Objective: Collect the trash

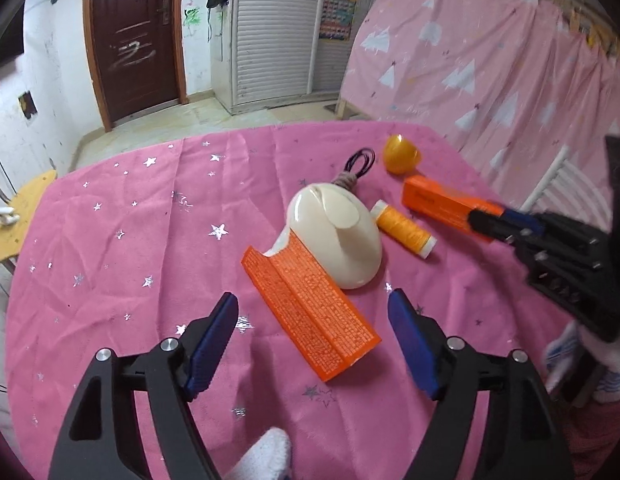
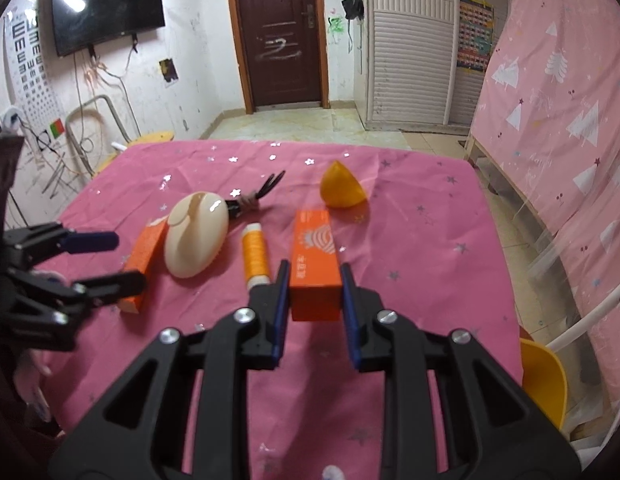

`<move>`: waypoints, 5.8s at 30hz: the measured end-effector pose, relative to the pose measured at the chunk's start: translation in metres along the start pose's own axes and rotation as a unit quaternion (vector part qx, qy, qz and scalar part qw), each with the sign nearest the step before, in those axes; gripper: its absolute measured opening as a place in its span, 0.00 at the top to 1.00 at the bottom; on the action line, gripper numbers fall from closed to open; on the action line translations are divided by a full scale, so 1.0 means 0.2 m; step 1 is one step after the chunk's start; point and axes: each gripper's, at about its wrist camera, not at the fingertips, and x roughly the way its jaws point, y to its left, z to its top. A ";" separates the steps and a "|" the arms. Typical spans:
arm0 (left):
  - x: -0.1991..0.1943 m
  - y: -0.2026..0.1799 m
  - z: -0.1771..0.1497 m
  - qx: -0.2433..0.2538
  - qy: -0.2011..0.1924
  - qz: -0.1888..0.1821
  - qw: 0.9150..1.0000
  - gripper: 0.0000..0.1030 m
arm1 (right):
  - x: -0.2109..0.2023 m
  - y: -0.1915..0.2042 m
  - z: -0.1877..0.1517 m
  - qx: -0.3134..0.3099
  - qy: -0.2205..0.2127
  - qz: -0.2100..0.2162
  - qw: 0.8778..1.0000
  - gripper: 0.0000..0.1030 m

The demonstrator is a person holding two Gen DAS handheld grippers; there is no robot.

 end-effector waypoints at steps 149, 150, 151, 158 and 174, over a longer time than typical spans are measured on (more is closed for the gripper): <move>0.14 -1.52 0.23 0.124 0.023 -0.157 0.980 0.83 | -0.62 -1.18 -0.56 0.236 -0.095 -0.107 0.961 0.78; 0.16 -1.53 0.23 0.120 0.028 -0.163 0.979 0.83 | -0.62 -1.19 -0.57 0.238 -0.097 -0.105 0.961 0.78; 0.19 -1.55 0.24 0.113 0.035 -0.173 0.978 0.83 | -0.62 -1.18 -0.57 0.242 -0.098 -0.100 0.960 0.78; 0.26 -1.51 0.22 0.089 0.055 -0.183 0.977 0.83 | -0.55 -1.19 -0.57 0.243 -0.088 -0.079 0.963 0.78; -0.10 -0.93 0.17 0.055 -0.014 -0.051 0.997 0.41 | -0.52 -1.02 -0.50 0.216 -0.101 -0.043 0.970 0.35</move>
